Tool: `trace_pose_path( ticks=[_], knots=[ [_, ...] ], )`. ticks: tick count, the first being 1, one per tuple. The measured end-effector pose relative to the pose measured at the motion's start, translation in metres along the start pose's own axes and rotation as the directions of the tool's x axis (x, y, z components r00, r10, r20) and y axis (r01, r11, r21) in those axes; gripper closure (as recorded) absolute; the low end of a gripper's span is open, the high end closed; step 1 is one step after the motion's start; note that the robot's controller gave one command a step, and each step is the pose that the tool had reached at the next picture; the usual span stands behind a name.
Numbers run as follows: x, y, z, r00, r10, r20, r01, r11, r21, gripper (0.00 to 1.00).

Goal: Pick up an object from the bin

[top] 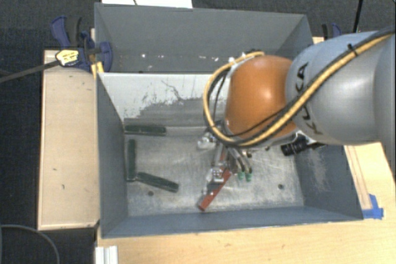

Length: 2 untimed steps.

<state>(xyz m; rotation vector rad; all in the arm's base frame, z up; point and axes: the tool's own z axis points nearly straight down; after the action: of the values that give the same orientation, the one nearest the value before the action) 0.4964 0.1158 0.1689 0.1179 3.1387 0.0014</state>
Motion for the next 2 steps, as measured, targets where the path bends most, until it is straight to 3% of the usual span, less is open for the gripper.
trace_pose_path(
  ticks=[1,2],
  knots=[
    [0.004,0.006,0.053,1.000,-0.008,0.007,0.008,1.000,-0.002,0.00],
    [-0.004,0.046,0.095,0.998,-0.062,0.013,0.062,0.998,-0.004,1.00]
  ],
)
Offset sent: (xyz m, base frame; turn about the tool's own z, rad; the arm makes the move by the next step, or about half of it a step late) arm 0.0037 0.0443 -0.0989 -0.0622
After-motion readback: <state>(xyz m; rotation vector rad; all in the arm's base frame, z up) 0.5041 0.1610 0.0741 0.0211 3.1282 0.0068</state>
